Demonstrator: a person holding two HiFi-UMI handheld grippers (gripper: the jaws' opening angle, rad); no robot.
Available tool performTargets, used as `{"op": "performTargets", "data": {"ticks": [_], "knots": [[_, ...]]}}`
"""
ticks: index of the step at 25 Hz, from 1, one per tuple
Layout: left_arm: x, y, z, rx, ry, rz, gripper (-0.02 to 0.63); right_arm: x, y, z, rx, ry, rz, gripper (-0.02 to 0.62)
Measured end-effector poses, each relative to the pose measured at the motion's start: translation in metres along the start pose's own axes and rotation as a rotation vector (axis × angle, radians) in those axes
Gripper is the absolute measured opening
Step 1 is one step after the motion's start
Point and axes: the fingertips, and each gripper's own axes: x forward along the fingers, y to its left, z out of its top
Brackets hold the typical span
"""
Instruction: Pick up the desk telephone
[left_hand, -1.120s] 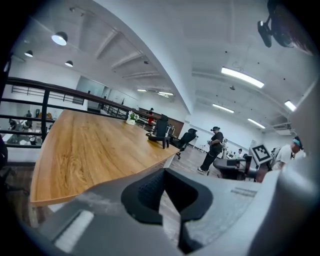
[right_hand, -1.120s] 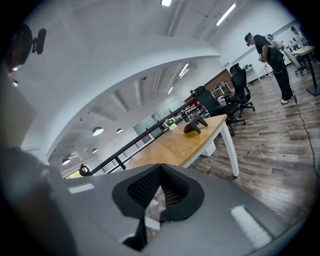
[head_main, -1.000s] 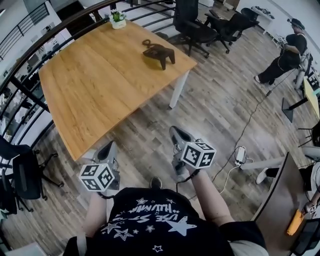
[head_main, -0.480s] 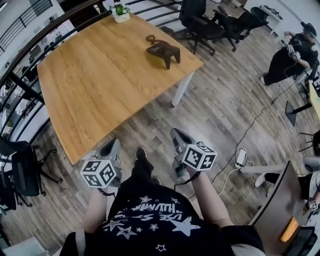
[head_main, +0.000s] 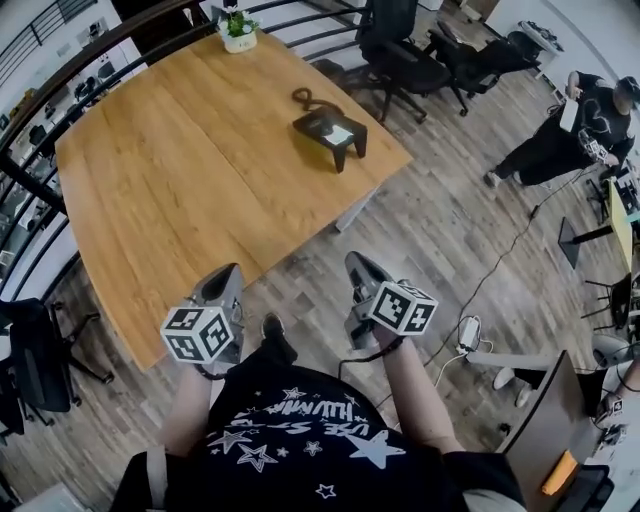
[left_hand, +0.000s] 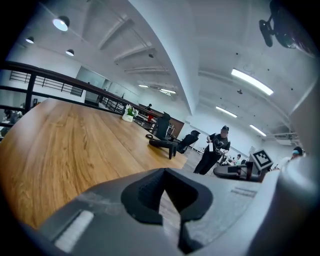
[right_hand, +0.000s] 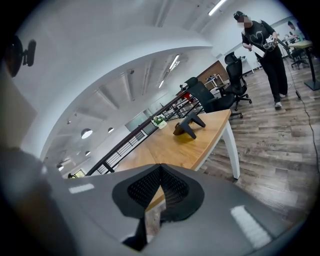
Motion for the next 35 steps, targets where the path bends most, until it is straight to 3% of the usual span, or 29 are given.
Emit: {"op": "performTargets", "data": {"ticks": [10, 16, 18, 24, 32, 35], "knots": [[0.051, 0.051, 0.052, -0.024, -0.007, -0.027, 0.002, 0.081, 0.008, 0.046, -0.006, 0.015, -0.046, 0.002], [0.071, 0.065, 0.060, -0.008, 0.013, -0.051, 0.002, 0.112, 0.011, 0.063, 0.027, -0.005, -0.047, 0.005], [0.074, 0.068, 0.059, -0.023, 0.014, -0.048, 0.002, 0.120, 0.006, 0.065, 0.042, 0.007, -0.051, 0.057], [0.085, 0.076, 0.059, -0.049, 0.022, -0.002, 0.002, 0.148, -0.018, 0.079, 0.090, 0.039, -0.057, 0.098], [0.116, 0.066, 0.071, -0.085, -0.007, 0.093, 0.002, 0.186, -0.063, 0.115, 0.191, 0.080, -0.054, 0.243], [0.134, 0.060, 0.077, -0.084, -0.015, 0.123, 0.002, 0.198, -0.085, 0.130, 0.236, 0.088, -0.048, 0.262]]}}
